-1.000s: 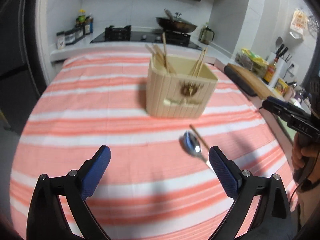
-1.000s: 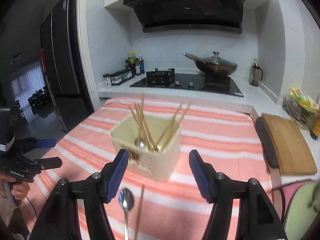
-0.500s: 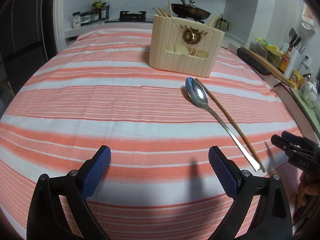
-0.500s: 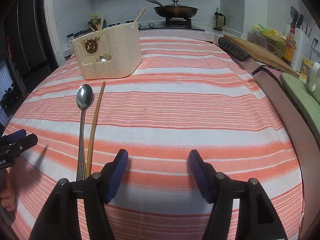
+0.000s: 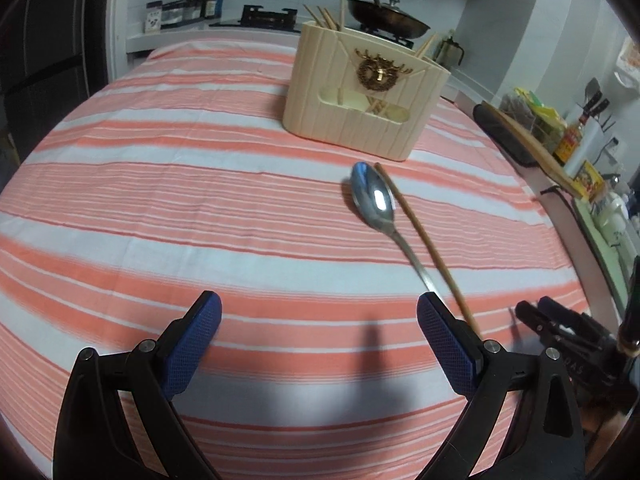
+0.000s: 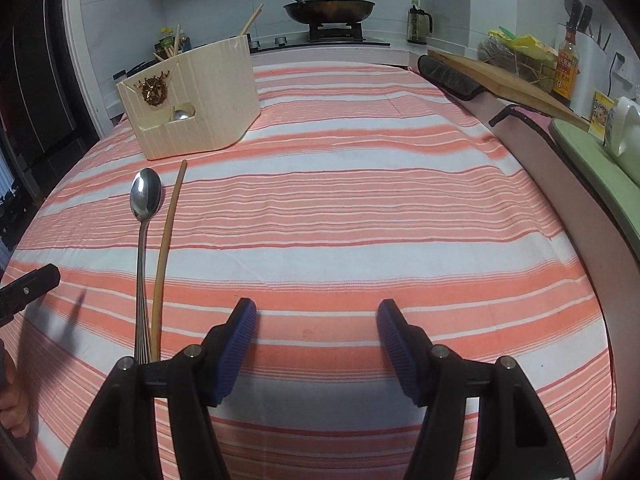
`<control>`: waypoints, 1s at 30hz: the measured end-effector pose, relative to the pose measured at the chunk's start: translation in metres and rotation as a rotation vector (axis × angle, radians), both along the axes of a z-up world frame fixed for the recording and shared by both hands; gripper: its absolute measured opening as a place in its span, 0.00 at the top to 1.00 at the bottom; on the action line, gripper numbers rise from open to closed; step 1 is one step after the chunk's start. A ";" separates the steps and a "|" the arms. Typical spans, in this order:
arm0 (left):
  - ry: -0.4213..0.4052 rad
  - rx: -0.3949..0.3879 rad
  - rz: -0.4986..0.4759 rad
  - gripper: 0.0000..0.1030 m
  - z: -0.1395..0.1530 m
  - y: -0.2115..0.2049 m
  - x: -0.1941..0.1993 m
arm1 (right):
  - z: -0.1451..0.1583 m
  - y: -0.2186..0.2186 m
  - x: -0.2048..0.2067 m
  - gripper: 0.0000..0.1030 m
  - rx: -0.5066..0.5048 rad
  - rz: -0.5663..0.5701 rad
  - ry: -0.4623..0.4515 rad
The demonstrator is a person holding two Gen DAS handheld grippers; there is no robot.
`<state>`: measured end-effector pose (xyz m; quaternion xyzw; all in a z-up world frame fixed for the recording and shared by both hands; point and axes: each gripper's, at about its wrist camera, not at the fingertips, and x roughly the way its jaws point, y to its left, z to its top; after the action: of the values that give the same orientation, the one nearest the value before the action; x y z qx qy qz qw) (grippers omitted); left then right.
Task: Organize utensils
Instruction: 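Grasp the steel spoon handle with the left gripper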
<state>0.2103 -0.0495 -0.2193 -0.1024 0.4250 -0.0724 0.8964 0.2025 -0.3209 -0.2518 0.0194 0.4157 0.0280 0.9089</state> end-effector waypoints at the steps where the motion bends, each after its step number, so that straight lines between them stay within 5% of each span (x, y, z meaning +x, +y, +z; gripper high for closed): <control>1: 0.021 -0.005 -0.017 0.04 0.001 -0.009 0.007 | 0.000 0.000 0.000 0.37 -0.001 0.001 0.001; 9: 0.066 0.139 -0.008 0.07 -0.018 -0.061 0.058 | 0.000 -0.001 -0.001 0.37 0.005 0.002 0.000; 12: 0.039 0.217 -0.018 0.24 -0.021 -0.070 0.059 | 0.000 -0.003 -0.001 0.37 0.018 -0.004 -0.002; 14: 0.012 0.241 -0.064 0.42 -0.019 -0.074 0.054 | -0.001 -0.003 -0.001 0.37 0.019 -0.006 0.000; 16: -0.007 0.257 -0.107 0.70 -0.018 -0.079 0.049 | -0.001 -0.002 0.000 0.37 0.014 -0.006 0.002; 18: -0.017 0.278 -0.135 0.82 -0.016 -0.082 0.046 | -0.001 -0.001 0.000 0.37 0.008 -0.007 0.004; 24: -0.016 0.277 -0.154 0.92 -0.016 -0.065 0.043 | -0.001 -0.004 -0.001 0.37 0.015 -0.013 0.001; 30: -0.008 0.265 -0.197 0.93 -0.016 -0.043 0.035 | 0.000 0.000 -0.003 0.37 0.011 0.008 0.003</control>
<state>0.2450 -0.0924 -0.2349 0.0590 0.4354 -0.1039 0.8923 0.1999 -0.3207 -0.2516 0.0226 0.4170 0.0339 0.9080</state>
